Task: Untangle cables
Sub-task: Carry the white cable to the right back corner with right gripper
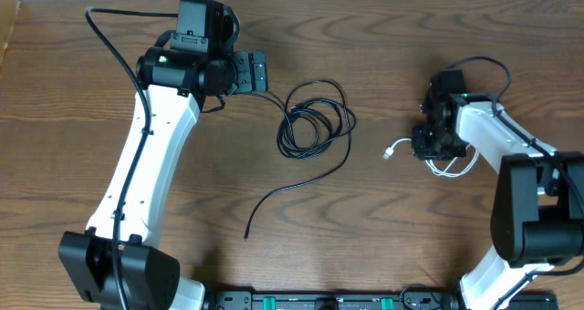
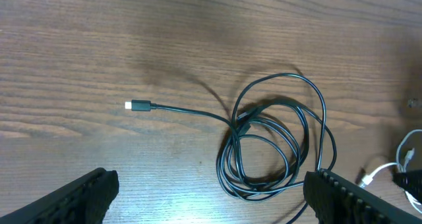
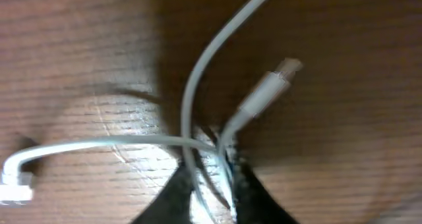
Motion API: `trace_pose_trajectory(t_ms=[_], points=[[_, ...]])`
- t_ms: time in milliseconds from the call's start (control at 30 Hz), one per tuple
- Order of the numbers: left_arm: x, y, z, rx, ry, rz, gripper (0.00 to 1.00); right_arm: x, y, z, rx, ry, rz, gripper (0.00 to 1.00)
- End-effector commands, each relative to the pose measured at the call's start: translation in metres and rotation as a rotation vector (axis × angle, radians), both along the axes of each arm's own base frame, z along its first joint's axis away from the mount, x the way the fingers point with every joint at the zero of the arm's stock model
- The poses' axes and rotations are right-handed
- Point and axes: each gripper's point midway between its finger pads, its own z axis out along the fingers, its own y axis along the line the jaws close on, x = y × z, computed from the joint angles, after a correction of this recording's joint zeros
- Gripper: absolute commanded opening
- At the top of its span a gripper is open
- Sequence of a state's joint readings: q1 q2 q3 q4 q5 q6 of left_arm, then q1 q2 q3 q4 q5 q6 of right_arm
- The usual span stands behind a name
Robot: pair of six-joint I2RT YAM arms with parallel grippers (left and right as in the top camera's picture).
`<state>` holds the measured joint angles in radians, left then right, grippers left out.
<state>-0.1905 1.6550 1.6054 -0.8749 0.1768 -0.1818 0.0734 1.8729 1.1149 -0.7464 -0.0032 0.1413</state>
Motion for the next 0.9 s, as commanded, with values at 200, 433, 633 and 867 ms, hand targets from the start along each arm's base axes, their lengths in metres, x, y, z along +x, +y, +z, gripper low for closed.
trace_pose_trajectory(t_ms=[200,433,633,867], points=[[0.003,0.004,0.001,0.018,-0.013,-0.002,0.95,0.033,-0.003,0.013,0.066,-0.066,-0.056,0.01],[0.006,0.003,0.004,0.014,-0.031,-0.002,0.95,0.124,-0.057,0.142,0.093,-0.351,-0.159,0.01],[0.006,0.003,0.004,0.014,-0.031,-0.002,0.95,0.163,-0.136,0.235,0.005,-0.626,-0.215,0.01],[0.006,0.003,0.004,0.015,-0.031,-0.002,0.95,0.174,-0.220,0.252,-0.092,-0.772,-0.347,0.01]])
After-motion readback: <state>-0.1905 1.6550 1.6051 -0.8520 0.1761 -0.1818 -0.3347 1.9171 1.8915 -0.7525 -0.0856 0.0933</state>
